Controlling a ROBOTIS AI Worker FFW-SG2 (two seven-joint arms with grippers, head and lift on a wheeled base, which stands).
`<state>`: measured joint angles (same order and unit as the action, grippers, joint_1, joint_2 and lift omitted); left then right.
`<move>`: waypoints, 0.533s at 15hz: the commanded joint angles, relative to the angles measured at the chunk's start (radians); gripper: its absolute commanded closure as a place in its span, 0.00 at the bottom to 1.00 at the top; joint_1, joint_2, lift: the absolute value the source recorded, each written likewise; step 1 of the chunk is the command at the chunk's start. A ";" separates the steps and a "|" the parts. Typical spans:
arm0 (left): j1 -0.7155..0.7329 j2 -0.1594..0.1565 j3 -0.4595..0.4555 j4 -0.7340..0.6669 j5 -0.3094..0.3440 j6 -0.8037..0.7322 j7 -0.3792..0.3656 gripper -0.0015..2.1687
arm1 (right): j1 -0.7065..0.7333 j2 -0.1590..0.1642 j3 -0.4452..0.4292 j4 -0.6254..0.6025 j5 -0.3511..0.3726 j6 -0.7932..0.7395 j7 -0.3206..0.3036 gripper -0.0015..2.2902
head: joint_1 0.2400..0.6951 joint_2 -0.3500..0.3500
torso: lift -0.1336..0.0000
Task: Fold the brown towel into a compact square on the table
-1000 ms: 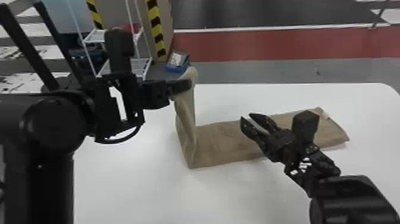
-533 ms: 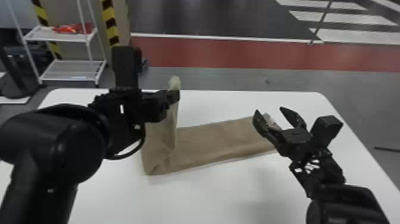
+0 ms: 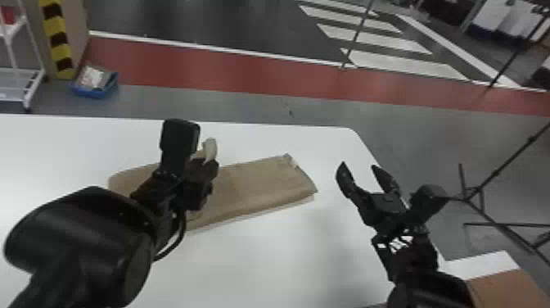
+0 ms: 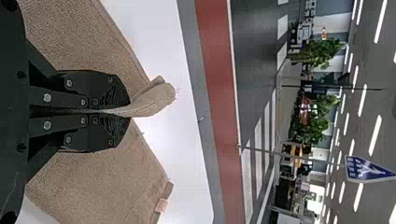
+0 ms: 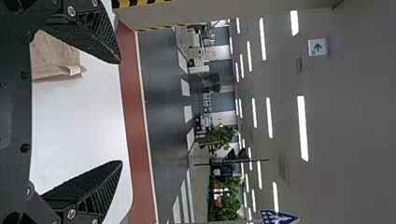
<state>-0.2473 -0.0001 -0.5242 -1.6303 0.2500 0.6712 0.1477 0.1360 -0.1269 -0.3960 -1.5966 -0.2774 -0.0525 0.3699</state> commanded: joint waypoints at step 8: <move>-0.056 -0.002 -0.095 0.317 0.130 -0.383 -0.053 0.01 | 0.020 0.001 -0.007 0.029 -0.022 0.000 0.029 0.05 | 1.00 0.00 | 0.08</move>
<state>-0.2914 0.0000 -0.6085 -1.3677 0.3478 0.3714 0.1008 0.1517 -0.1299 -0.4227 -1.5687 -0.2987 -0.0503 0.3990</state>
